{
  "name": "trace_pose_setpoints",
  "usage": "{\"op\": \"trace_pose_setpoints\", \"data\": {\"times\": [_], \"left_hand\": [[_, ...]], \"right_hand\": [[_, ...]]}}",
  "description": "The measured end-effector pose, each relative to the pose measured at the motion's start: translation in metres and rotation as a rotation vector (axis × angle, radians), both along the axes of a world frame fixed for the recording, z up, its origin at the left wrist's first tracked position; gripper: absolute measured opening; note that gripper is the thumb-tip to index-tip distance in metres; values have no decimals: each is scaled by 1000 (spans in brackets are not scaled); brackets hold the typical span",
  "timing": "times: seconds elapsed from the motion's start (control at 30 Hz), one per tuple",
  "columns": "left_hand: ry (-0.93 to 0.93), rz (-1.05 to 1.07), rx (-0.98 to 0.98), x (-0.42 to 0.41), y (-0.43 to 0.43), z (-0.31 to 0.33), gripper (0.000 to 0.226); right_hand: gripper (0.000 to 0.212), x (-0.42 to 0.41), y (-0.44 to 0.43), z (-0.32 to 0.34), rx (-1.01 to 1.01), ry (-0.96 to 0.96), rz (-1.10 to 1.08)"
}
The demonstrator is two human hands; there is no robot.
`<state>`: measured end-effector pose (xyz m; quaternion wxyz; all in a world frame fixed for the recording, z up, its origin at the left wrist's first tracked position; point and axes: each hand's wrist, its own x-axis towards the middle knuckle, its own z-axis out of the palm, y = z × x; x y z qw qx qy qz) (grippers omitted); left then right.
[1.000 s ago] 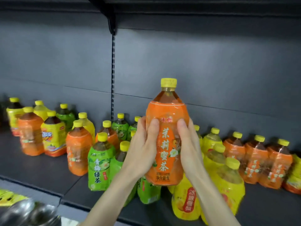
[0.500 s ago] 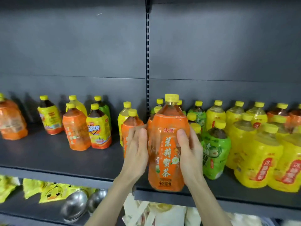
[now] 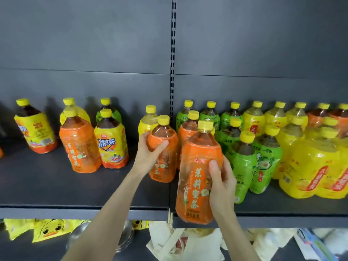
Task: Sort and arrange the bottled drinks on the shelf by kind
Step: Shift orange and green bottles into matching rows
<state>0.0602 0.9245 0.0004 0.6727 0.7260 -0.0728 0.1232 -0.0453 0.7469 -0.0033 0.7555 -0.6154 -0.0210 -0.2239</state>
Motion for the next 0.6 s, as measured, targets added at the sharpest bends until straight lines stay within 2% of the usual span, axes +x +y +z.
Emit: {"op": "trace_pose_setpoints", "data": {"times": [0.17, 0.3, 0.4, 0.5, 0.6], "left_hand": [[-49, 40, 62, 0, 2, 5, 64], [-35, 128, 68, -21, 9, -8, 80], [-17, 104, -57, -41, 15, -25, 79], [95, -26, -92, -54, 23, -39, 69], [136, -38, -92, -62, 24, -41, 51]], "right_hand": [[59, 6, 2, -11, 7, 7, -9], [57, 7, 6, -16, 15, -1, -26], [56, 6, 12, -16, 22, -4, -48], [53, -1, 20, -16, 31, -4, -72], [53, -15, 26, -19, 47, 4, -105]]}}
